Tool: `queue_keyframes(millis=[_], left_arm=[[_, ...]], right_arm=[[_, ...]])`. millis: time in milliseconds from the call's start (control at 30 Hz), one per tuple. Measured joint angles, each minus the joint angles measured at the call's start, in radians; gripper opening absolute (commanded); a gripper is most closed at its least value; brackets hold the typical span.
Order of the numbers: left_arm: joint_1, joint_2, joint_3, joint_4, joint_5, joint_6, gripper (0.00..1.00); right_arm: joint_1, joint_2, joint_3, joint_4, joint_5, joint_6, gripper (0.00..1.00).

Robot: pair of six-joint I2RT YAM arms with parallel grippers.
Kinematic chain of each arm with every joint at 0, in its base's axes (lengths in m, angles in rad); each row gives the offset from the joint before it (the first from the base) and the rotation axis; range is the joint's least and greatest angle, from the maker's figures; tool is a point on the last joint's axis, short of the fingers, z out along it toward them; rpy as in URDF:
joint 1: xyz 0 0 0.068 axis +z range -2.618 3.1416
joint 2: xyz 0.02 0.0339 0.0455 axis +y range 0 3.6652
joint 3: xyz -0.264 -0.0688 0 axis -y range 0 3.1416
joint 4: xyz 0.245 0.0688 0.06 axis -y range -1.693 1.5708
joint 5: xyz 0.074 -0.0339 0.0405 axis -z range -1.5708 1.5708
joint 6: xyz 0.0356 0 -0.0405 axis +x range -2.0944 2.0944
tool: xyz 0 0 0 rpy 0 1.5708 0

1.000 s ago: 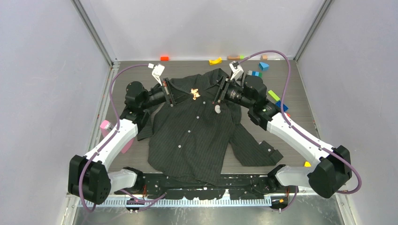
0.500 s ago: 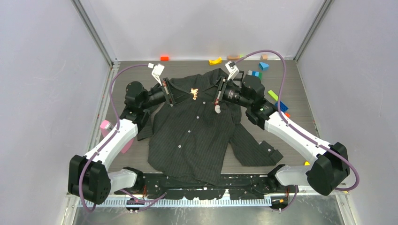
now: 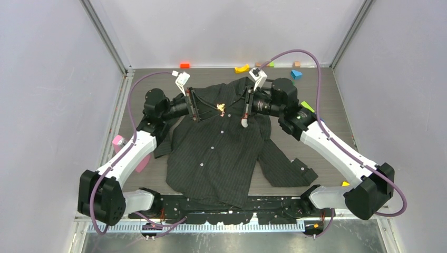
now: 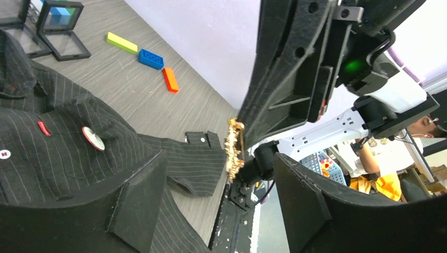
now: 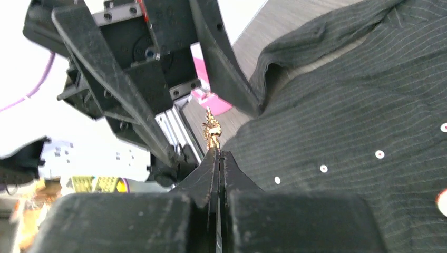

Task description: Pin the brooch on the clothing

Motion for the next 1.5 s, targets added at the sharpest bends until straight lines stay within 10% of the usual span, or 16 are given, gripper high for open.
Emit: queue_keyframes(millis=[467,1233,1500], left_arm=[[-0.024,-0.007,0.092,-0.115,0.140,0.109,0.54],[-0.113,0.006,0.163,-0.369,0.237,0.310,0.29],[-0.134,0.019,0.164,-0.377,0.241,0.310,0.00]], right_arm=[[-0.011,0.001,0.177,-0.423,-0.242,-0.266,0.01],[-0.011,0.023,0.275,-0.597,-0.263,-0.391,0.00],[-0.014,0.024,0.282,-0.626,-0.263,-0.411,0.09]])
